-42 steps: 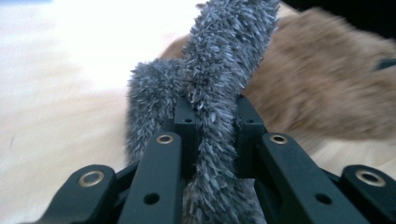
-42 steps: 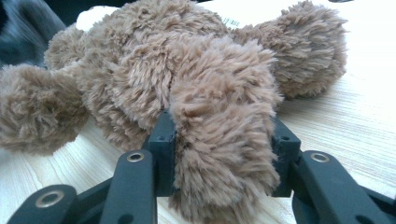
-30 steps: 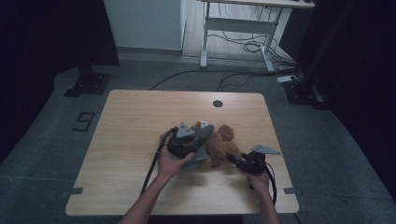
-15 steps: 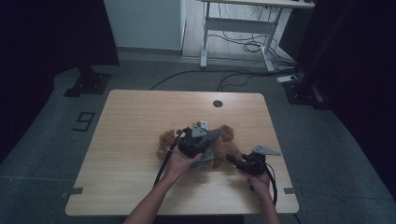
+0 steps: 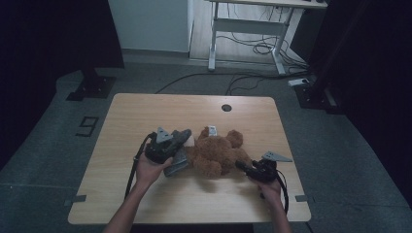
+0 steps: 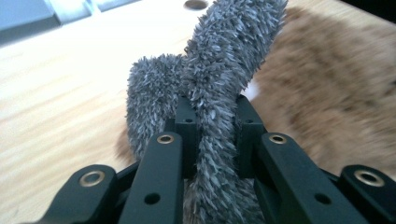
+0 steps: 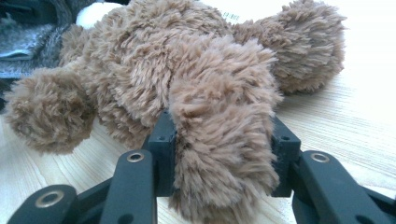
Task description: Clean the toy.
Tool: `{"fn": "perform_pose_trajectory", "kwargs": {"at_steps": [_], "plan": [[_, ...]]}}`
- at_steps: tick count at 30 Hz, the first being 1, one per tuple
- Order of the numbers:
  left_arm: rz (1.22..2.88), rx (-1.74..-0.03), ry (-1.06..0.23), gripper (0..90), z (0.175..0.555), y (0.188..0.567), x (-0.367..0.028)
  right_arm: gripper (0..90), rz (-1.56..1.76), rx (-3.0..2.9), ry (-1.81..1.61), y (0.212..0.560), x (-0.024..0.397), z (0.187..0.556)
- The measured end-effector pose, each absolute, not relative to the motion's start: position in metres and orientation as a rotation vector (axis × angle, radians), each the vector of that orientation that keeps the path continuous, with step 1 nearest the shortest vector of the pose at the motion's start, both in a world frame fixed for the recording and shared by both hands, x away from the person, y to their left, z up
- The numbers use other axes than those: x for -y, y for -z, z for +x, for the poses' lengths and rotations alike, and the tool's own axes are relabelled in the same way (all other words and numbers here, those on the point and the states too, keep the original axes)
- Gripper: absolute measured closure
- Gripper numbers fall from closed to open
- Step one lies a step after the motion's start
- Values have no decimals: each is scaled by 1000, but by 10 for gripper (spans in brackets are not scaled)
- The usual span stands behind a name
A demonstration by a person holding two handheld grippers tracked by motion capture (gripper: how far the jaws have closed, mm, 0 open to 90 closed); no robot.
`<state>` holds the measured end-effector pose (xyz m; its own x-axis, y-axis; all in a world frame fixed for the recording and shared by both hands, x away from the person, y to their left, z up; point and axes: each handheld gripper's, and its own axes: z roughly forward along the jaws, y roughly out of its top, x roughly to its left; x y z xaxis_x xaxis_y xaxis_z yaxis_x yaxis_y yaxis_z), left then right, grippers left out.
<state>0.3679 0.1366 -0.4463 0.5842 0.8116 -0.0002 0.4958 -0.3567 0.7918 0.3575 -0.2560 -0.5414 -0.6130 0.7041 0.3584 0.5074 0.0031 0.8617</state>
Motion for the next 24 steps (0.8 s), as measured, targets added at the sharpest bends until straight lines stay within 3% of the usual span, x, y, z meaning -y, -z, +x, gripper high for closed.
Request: {"fn": "perform_pose_trajectory", "kwargs": {"at_steps": [6, 16, 24], "plan": [[1963, -1128, -428, 764, 372, 472, -164, 566, 1280, -2096, -1673, 542, 255, 358], [1989, -1200, -408, 762, 370, 492, -181, 566, 1286, -2099, -1673, 545, 255, 358], [1965, -1054, -439, 761, 368, 436, -148, 568, 1294, -2096, -1663, 545, 254, 358]]}}
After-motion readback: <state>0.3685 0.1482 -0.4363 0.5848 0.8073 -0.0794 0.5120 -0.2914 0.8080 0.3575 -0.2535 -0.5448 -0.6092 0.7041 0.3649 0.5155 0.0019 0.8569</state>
